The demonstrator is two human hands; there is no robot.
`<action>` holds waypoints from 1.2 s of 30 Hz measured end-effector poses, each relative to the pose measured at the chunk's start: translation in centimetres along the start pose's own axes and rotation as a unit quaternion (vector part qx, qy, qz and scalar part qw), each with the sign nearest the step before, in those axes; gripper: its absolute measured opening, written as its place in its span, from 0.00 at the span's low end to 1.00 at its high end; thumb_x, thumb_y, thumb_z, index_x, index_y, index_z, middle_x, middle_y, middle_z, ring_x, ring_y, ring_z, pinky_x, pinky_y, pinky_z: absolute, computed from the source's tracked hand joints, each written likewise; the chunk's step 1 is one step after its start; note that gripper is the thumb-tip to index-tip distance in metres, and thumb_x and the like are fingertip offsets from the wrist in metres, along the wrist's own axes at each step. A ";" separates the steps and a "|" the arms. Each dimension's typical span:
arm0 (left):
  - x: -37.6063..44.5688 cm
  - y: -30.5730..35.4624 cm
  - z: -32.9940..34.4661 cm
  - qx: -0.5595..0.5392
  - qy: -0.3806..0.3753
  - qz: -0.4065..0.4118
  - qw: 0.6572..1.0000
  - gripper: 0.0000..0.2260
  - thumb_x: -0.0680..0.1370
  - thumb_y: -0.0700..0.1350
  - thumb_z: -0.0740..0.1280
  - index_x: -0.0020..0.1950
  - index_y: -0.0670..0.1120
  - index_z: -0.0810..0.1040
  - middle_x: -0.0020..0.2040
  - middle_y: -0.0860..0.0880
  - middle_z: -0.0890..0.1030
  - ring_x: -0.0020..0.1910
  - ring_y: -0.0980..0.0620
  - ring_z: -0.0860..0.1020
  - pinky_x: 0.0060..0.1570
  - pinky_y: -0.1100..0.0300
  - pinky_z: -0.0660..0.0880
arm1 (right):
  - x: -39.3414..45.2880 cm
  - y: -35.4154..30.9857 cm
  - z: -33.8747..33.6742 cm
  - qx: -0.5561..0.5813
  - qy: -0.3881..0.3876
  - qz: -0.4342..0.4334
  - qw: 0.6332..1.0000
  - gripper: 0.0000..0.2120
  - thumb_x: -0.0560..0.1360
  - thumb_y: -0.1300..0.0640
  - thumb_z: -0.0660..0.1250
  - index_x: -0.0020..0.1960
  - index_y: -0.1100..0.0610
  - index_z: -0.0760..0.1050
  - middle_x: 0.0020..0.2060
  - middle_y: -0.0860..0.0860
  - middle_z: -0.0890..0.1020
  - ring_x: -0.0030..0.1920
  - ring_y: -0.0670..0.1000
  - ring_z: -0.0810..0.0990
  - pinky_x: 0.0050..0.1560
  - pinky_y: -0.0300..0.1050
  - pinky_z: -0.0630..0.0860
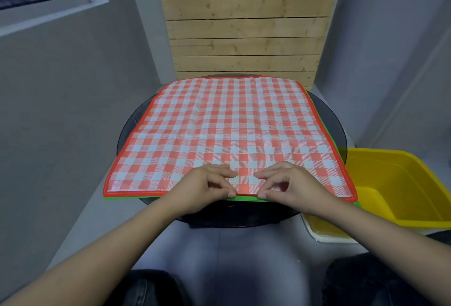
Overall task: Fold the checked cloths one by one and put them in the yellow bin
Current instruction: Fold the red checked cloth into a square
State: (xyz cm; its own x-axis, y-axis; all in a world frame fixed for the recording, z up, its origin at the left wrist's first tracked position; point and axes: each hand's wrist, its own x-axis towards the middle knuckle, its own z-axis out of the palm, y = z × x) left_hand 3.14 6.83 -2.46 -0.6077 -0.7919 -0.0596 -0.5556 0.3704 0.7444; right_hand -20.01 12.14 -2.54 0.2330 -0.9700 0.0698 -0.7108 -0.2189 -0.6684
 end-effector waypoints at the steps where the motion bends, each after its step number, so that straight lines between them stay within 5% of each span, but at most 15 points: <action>1: 0.0 0.0 0.0 0.004 0.003 -0.001 1.000 0.03 0.73 0.47 0.72 0.45 0.54 0.85 0.59 0.59 0.79 0.64 0.64 0.70 0.66 0.65 0.66 | 0.1 -0.2 -0.1 -0.013 0.001 0.000 1.000 0.02 0.70 0.52 0.73 0.41 0.49 0.83 0.50 0.41 0.81 0.52 0.37 0.73 0.51 0.29 0.68; 5: 0.0 0.7 -1.0 -0.018 -0.006 -0.022 1.000 0.05 0.73 0.47 0.71 0.47 0.51 0.85 0.50 0.62 0.82 0.53 0.70 0.76 0.52 0.76 0.69 | 0.3 -0.9 -0.6 -0.045 0.016 0.010 0.999 0.06 0.74 0.54 0.67 0.39 0.45 0.74 0.43 0.47 0.84 0.47 0.47 0.81 0.48 0.45 0.76; 10: 0.2 1.5 -3.2 0.024 0.011 -0.063 0.998 0.05 0.75 0.50 0.69 0.45 0.53 0.85 0.35 0.63 0.82 0.34 0.63 0.79 0.37 0.66 0.74 | 0.3 -1.0 -1.5 -0.184 0.081 -0.001 0.980 0.04 0.78 0.54 0.59 0.47 0.52 0.71 0.37 0.49 0.83 0.32 0.51 0.77 0.29 0.41 0.64; 13: 0.1 1.8 -5.1 0.044 0.030 -0.078 0.995 0.06 0.75 0.51 0.68 0.45 0.53 0.85 0.40 0.59 0.84 0.39 0.57 0.81 0.39 0.64 0.77 | 0.6 -1.3 -2.9 -0.227 0.121 0.018 0.966 0.06 0.79 0.53 0.56 0.48 0.52 0.71 0.33 0.51 0.81 0.30 0.53 0.76 0.26 0.40 0.59; 15: 0.0 2.2 -6.0 0.074 0.041 -0.074 0.994 0.06 0.76 0.51 0.67 0.45 0.53 0.84 0.40 0.62 0.82 0.40 0.60 0.80 0.36 0.72 0.72 | 1.0 -1.7 -3.8 -0.249 0.136 0.027 0.959 0.07 0.80 0.52 0.54 0.49 0.52 0.70 0.30 0.50 0.79 0.27 0.49 0.72 0.26 0.40 0.56; 18: 0.1 3.1 -7.1 0.103 0.043 -0.064 0.992 0.07 0.77 0.51 0.65 0.42 0.56 0.82 0.41 0.60 0.81 0.41 0.61 0.78 0.38 0.68 0.71 | 1.4 -2.6 -5.2 -0.284 0.150 0.026 0.947 0.08 0.80 0.51 0.54 0.50 0.52 0.70 0.30 0.47 0.75 0.27 0.46 0.68 0.27 0.40 0.55; 23: 0.1 5.3 -8.8 0.180 0.053 -0.059 0.980 0.13 0.78 0.52 0.64 0.42 0.46 0.82 0.36 0.52 0.80 0.35 0.55 0.74 0.37 0.59 0.70 | 1.1 -4.6 -7.8 -0.331 0.160 0.025 0.930 0.07 0.79 0.50 0.56 0.52 0.50 0.71 0.42 0.49 0.83 0.43 0.58 0.78 0.35 0.44 0.61; 28: -0.3 7.4 -10.7 0.201 -0.009 -0.086 0.976 0.16 0.77 0.52 0.65 0.32 0.47 0.72 0.28 0.53 0.70 0.27 0.57 0.67 0.33 0.60 0.66 | 1.3 -6.2 -9.9 -0.349 0.123 0.016 0.929 0.04 0.78 0.48 0.57 0.46 0.46 0.68 0.45 0.48 0.83 0.48 0.55 0.78 0.39 0.45 0.62; 33: 2.8 6.4 -11.4 0.282 0.019 -0.120 0.952 0.11 0.78 0.53 0.63 0.38 0.50 0.76 0.39 0.53 0.78 0.42 0.51 0.75 0.43 0.57 0.71 | 5.7 -5.7 -10.1 -0.367 0.144 -0.004 0.919 0.05 0.78 0.53 0.58 0.49 0.48 0.73 0.47 0.49 0.82 0.48 0.56 0.78 0.38 0.45 0.62; 36: 4.9 3.8 -10.0 0.291 0.044 -0.128 0.947 0.12 0.79 0.52 0.61 0.39 0.49 0.76 0.42 0.50 0.79 0.43 0.49 0.75 0.38 0.58 0.68 | 8.9 -3.4 -8.6 -0.333 0.129 -0.003 0.934 0.07 0.76 0.58 0.58 0.48 0.51 0.75 0.46 0.48 0.83 0.47 0.55 0.78 0.41 0.44 0.60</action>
State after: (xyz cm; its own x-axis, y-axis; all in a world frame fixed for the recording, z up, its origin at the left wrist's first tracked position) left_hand 3.74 -0.50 6.74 -0.3756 -0.9198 -0.1139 -0.9127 0.3457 0.2180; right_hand -21.22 3.37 6.67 0.1310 -0.9429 0.3063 -0.9853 -0.1579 -0.0646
